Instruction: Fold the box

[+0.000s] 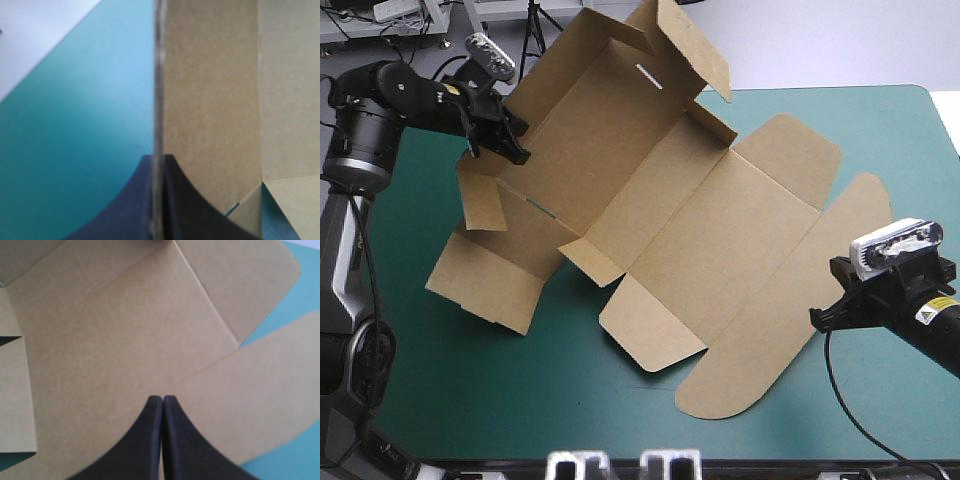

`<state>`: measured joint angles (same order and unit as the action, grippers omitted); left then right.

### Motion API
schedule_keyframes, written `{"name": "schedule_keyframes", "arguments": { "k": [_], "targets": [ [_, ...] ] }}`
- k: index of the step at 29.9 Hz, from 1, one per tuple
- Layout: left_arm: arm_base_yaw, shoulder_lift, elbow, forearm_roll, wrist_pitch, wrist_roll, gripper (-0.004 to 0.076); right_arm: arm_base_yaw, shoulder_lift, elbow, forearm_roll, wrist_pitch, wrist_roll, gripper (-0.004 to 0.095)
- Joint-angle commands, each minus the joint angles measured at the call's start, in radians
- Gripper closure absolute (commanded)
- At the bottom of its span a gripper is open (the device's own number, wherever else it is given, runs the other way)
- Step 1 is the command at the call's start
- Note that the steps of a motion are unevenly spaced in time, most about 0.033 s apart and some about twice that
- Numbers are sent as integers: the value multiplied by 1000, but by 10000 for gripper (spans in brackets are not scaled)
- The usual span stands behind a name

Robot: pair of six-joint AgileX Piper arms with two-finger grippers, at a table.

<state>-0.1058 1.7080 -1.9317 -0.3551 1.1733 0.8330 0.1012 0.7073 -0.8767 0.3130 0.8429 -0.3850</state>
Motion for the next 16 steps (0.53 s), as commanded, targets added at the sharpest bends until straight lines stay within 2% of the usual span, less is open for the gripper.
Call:
{"name": "schedule_keyframes", "arguments": {
  "k": [1,4,8,16],
  "targets": [
    [-108,-52,-42,80,-125,67,733,-5,0,-63,-7,-103,31,927],
    [-207,-50,-40,252,-150,67,733,-5,4,-102,-50,-110,92,927],
    [-310,-50,-30,419,-220,-9,733,-10,46,-188,-126,-81,159,927],
    [-402,-62,18,453,-301,29,733,-10,181,-410,-149,13,163,927]
  ]
}}
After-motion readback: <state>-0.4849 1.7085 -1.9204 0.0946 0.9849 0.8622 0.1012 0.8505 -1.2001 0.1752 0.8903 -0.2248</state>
